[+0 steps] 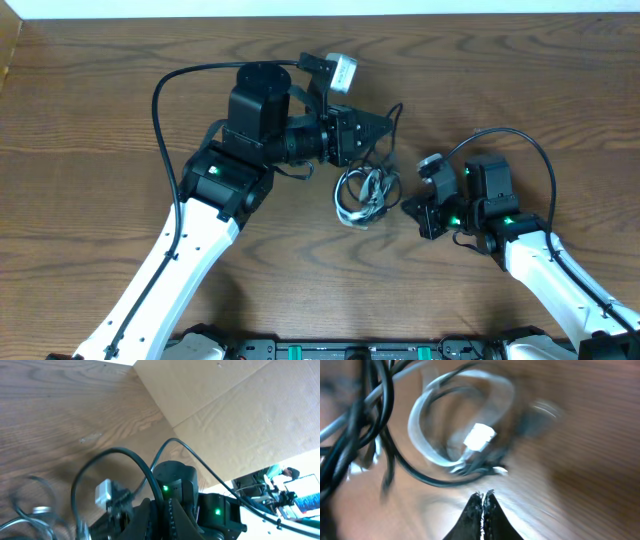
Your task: Untangle cables
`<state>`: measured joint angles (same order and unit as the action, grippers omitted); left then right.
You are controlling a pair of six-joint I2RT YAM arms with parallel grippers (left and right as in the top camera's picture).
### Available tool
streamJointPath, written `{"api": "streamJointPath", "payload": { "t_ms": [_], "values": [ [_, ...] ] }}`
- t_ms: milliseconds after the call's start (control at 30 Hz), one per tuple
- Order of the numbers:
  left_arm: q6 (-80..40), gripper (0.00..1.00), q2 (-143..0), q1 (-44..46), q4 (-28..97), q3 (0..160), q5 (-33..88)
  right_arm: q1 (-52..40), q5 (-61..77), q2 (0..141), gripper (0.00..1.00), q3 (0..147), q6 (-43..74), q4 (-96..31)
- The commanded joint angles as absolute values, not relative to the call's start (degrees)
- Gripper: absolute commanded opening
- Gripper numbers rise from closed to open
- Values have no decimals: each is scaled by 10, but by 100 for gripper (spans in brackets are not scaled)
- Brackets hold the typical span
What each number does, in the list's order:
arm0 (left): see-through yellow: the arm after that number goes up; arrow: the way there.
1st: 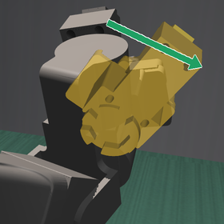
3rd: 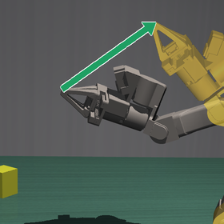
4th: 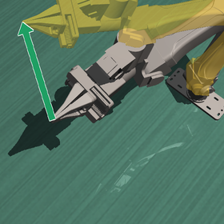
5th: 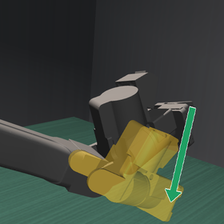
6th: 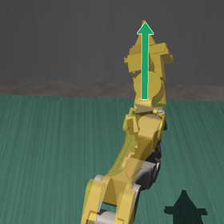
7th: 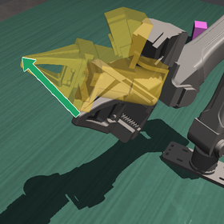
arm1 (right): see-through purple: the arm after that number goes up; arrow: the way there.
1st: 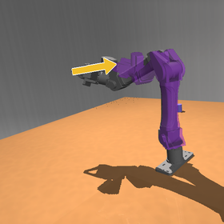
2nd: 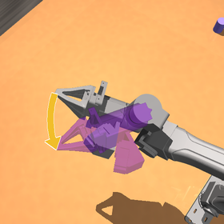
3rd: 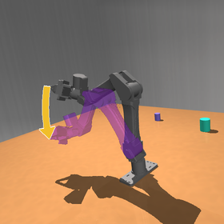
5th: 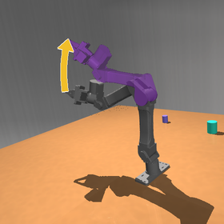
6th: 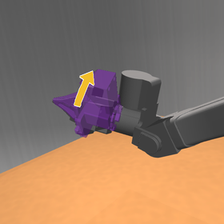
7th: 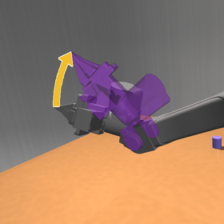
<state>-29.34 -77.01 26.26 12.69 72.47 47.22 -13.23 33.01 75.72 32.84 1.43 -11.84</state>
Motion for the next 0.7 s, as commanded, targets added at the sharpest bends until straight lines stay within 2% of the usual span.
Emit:
{"api": "streamJointPath", "payload": {
  "t_ms": [0,133,300,400,567,667],
  "values": [
    [-307,7,-767,246,133,740,469,-134,199,755,2,333,112,-119],
    [-301,7,-767,233,156,736,469,-134,198,755,2,333,123,-118],
    [-302,7,-767,214,206,733,456,-130,192,755,8,334,151,-105],
    [-321,7,-767,201,236,733,441,-118,224,754,16,346,214,-105],
    [-383,7,-767,179,243,733,441,-111,341,751,38,378,219,-107],
    [-432,7,-767,167,242,733,441,-111,428,751,46,394,220,-102]
  ]
}}
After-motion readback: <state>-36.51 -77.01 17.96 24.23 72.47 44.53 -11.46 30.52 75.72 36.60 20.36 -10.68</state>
